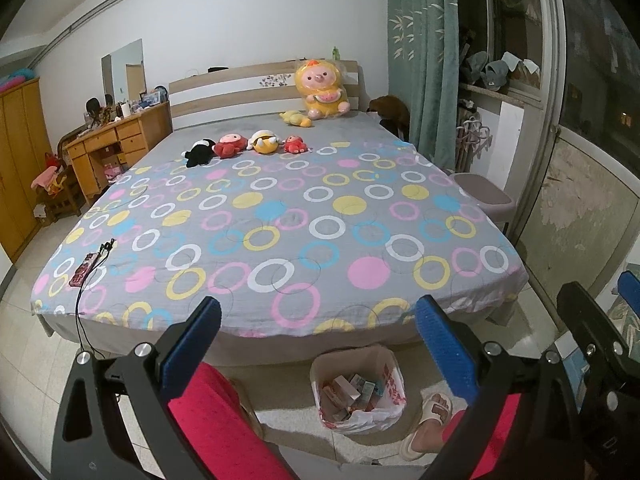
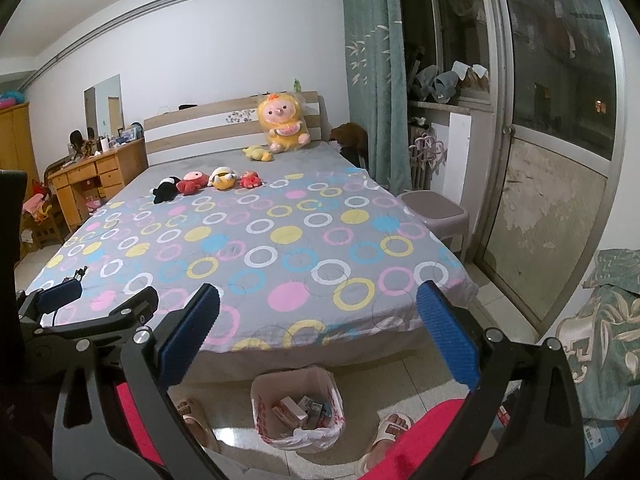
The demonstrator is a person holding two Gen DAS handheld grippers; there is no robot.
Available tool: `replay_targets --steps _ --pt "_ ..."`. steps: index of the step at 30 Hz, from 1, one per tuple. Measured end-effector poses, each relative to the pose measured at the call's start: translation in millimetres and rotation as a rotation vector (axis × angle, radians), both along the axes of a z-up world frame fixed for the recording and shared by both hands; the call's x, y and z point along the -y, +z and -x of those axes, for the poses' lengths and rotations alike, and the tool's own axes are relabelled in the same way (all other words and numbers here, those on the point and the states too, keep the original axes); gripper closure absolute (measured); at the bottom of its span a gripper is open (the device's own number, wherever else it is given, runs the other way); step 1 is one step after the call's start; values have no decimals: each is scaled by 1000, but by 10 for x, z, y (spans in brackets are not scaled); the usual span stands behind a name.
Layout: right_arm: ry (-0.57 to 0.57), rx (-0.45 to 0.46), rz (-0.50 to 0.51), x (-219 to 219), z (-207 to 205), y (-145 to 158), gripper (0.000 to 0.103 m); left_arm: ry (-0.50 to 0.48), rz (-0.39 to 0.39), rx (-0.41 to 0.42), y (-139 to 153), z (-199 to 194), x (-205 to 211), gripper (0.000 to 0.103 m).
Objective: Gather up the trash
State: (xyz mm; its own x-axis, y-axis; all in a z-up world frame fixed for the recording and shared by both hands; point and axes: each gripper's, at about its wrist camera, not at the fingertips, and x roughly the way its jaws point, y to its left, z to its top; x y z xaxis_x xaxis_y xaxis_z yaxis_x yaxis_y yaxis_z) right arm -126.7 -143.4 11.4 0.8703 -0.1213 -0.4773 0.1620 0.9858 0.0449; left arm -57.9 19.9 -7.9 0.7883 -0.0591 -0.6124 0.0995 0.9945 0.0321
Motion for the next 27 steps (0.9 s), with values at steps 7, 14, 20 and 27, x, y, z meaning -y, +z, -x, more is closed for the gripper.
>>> replay_targets --steps 7,14,20,27 --pt "4 9 11 -9 7 26 7 5 2 3 16 11 17 8" --pt "5 9 8 -11 6 22 7 7 4 3 23 15 17 8" --pt "8 12 7 -10 -12 54 7 10 6 0 32 18 23 8" --pt "12 12 7 1 -27 69 7 10 4 2 29 20 17 8"
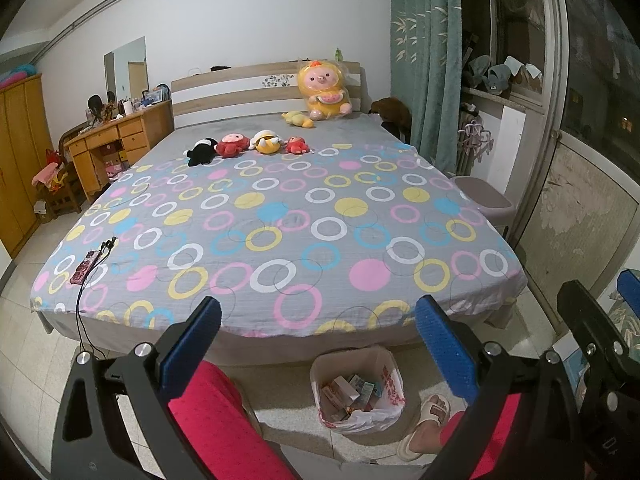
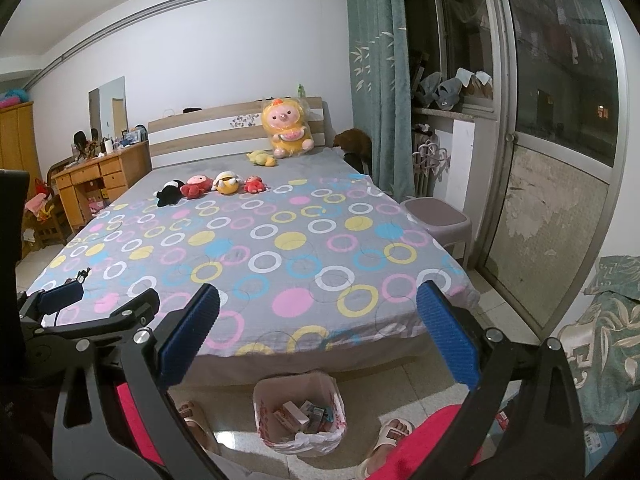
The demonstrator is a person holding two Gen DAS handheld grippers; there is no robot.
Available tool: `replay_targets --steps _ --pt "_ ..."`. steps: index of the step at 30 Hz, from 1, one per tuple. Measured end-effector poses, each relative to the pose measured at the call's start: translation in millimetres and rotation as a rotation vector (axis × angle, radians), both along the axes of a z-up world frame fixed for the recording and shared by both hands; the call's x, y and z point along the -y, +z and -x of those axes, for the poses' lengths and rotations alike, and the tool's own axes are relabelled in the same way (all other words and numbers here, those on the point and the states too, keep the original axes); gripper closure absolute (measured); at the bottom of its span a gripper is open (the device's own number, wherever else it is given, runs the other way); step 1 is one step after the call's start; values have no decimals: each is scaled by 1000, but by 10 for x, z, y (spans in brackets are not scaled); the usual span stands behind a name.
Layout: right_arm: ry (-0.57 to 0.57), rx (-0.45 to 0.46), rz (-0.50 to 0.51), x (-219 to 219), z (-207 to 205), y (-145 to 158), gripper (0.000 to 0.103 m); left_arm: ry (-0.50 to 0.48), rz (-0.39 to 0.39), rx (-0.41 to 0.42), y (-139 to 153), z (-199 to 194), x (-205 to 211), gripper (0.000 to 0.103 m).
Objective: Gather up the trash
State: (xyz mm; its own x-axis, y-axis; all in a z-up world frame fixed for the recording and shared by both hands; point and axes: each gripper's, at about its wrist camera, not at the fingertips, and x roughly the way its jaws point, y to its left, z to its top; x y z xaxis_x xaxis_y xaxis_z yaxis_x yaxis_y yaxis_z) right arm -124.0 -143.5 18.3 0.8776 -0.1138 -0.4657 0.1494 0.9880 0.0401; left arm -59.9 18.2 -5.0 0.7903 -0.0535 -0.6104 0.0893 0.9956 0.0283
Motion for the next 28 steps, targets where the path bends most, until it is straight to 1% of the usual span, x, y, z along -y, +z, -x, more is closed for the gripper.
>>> replay_targets --steps 14,28 --pt "2 3 -3 6 -16 32 7 21 -2 27 60 59 33 8" --pt "2 2 -2 14 1 5 7 25 -3 19 71 58 39 8"
